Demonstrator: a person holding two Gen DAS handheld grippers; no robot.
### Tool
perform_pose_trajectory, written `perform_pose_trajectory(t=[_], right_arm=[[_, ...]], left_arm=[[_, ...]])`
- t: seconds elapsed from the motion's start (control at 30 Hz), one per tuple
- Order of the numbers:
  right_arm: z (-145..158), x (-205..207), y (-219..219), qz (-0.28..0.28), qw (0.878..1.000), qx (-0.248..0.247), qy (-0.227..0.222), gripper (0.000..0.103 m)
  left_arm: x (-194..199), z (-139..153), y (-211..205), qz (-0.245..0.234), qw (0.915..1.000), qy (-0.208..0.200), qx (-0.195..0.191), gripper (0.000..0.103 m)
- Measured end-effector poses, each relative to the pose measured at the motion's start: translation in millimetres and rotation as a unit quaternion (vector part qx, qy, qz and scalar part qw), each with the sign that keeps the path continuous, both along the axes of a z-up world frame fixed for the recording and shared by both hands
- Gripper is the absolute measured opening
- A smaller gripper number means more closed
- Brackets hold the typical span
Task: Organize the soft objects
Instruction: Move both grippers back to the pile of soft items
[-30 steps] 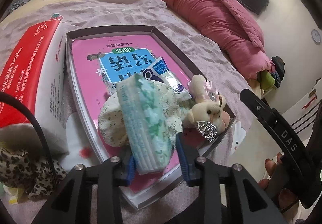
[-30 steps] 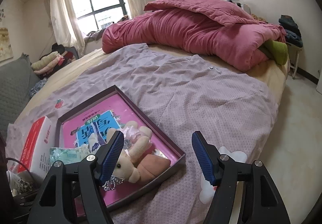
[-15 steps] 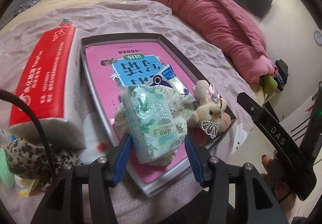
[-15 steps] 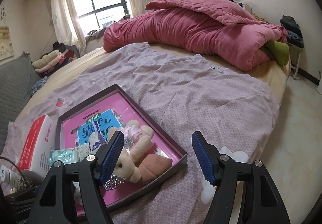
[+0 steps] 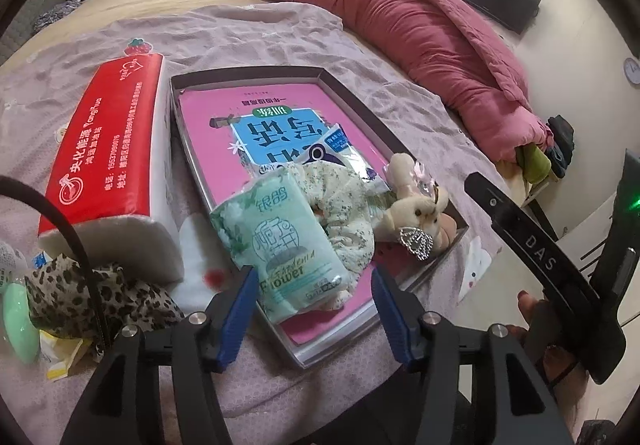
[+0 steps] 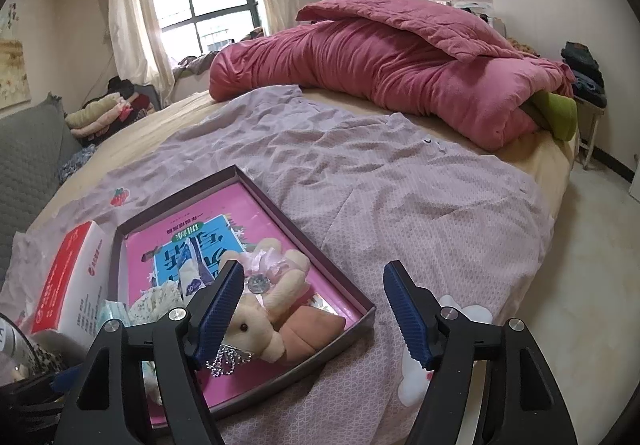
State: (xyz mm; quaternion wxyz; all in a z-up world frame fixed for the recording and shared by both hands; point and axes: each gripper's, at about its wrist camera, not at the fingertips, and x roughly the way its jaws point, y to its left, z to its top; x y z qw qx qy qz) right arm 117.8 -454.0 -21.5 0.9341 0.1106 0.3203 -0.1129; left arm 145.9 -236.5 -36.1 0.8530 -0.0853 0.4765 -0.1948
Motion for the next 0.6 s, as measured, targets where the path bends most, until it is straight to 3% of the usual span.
perform_pose_trajectory(t=[0.33,0.6], right_arm=[[3.3,-1.9,4.8,0.003,1.000,-0.014,-0.005,0.074],[8.5,-6.1,6.7,-0.001,1.000,-0.024,-0.015,0.074]], left_arm=[[-7.1,-5.1,-10.7,-0.038,0.9991,0.020,-0.002,0.059],[-16.2,13.9,-8.0,-0.035,0.9994,-0.008,-0.001,0.059]])
